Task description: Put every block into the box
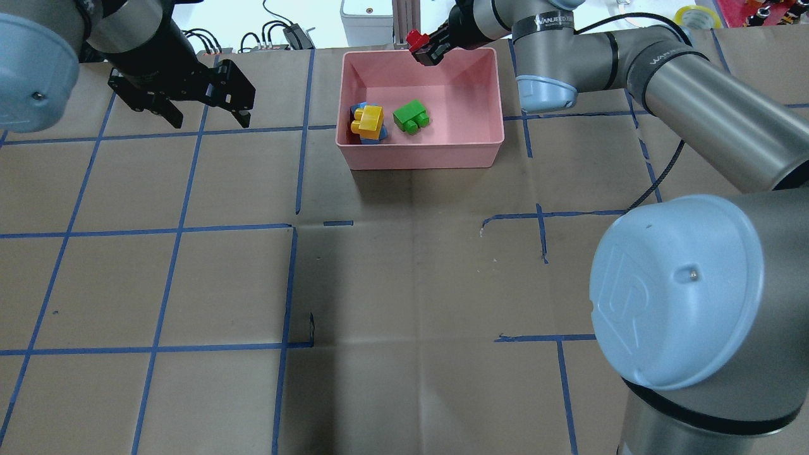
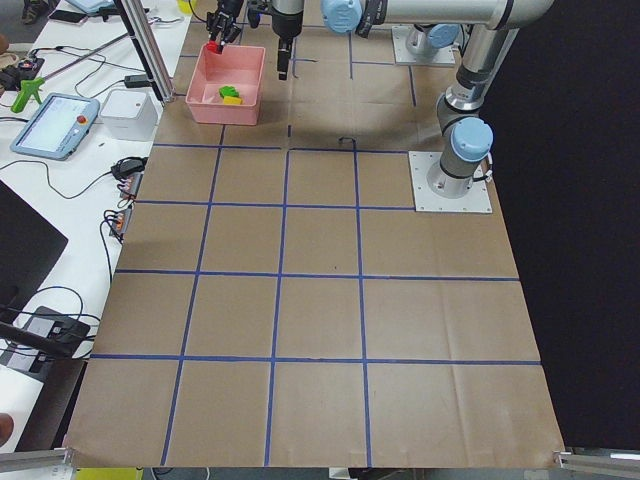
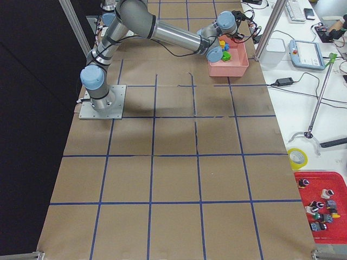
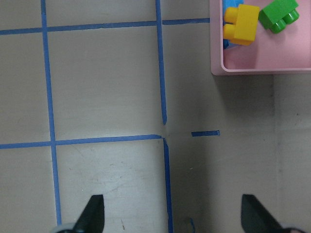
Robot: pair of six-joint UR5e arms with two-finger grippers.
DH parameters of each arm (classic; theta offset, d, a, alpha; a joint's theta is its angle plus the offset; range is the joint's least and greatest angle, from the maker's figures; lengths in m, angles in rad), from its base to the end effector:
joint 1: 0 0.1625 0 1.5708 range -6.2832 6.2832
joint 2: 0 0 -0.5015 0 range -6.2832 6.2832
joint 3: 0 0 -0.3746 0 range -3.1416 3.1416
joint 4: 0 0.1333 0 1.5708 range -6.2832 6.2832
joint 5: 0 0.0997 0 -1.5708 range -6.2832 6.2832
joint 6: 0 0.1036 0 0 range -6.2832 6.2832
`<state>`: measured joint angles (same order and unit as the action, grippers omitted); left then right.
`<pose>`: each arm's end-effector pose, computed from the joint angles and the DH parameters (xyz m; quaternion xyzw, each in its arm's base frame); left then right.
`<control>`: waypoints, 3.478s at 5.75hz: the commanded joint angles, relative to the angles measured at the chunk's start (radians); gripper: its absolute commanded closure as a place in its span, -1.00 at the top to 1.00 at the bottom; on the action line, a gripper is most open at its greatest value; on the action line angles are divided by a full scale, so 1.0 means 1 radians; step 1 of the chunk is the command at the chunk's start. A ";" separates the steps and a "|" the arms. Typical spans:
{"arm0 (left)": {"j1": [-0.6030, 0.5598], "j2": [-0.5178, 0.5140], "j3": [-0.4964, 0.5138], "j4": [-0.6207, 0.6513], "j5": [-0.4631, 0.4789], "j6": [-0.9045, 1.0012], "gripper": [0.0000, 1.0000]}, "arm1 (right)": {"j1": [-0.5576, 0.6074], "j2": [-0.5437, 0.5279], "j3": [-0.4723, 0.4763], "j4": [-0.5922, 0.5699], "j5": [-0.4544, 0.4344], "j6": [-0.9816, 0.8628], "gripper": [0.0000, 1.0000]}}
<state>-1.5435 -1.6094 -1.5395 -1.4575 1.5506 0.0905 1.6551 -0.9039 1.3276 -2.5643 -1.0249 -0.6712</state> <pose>-0.1216 -0.5076 0.5684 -0.0321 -0.9980 0.0535 0.0069 0.2524 -0.7649 0.3818 -0.4113 0.8311 -0.3339 0.1694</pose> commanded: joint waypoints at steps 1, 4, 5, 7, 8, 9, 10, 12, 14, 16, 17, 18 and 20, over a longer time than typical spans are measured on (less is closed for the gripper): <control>0.000 0.025 -0.019 -0.018 0.005 0.005 0.99 | 0.000 -0.003 0.004 0.096 -0.004 0.007 1.00; 0.008 0.026 -0.005 -0.046 0.008 -0.006 0.99 | -0.004 -0.041 0.004 0.171 -0.026 0.005 1.00; 0.006 0.025 -0.001 -0.049 0.008 -0.006 0.99 | -0.018 -0.108 0.004 0.346 -0.122 0.005 1.00; 0.006 0.026 -0.004 -0.049 0.008 -0.006 0.99 | -0.052 -0.266 0.010 0.674 -0.255 0.010 1.00; 0.008 0.026 -0.004 -0.049 0.009 -0.006 0.99 | -0.057 -0.330 0.010 0.819 -0.295 0.068 1.00; 0.008 0.026 -0.008 -0.049 0.008 -0.006 0.99 | -0.057 -0.407 0.013 0.928 -0.352 0.223 1.00; 0.008 0.026 -0.008 -0.049 0.008 -0.006 0.99 | -0.057 -0.487 0.034 1.029 -0.394 0.424 1.00; 0.008 0.026 -0.013 -0.047 0.008 -0.006 0.99 | -0.055 -0.696 0.278 1.057 -0.446 0.568 1.00; 0.008 0.026 -0.014 -0.046 0.008 -0.005 0.99 | -0.057 -0.782 0.401 1.050 -0.513 0.750 1.00; 0.008 0.026 -0.016 -0.046 0.008 -0.005 0.99 | -0.057 -0.776 0.398 1.049 -0.560 0.748 1.00; 0.008 0.026 -0.016 -0.046 0.008 -0.005 0.99 | -0.057 -0.765 0.386 1.049 -0.557 0.754 1.00; 0.008 0.026 -0.016 -0.046 0.008 -0.005 0.99 | -0.057 -0.765 0.378 1.044 -0.555 0.753 1.00; 0.008 0.026 -0.016 -0.046 0.008 -0.005 0.99 | -0.057 -0.765 0.380 0.994 -0.555 0.749 1.00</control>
<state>-1.5355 -1.5831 -1.5554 -1.5033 1.5585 0.0859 1.5984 -1.6692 1.7078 -1.5589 -1.5816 0.0789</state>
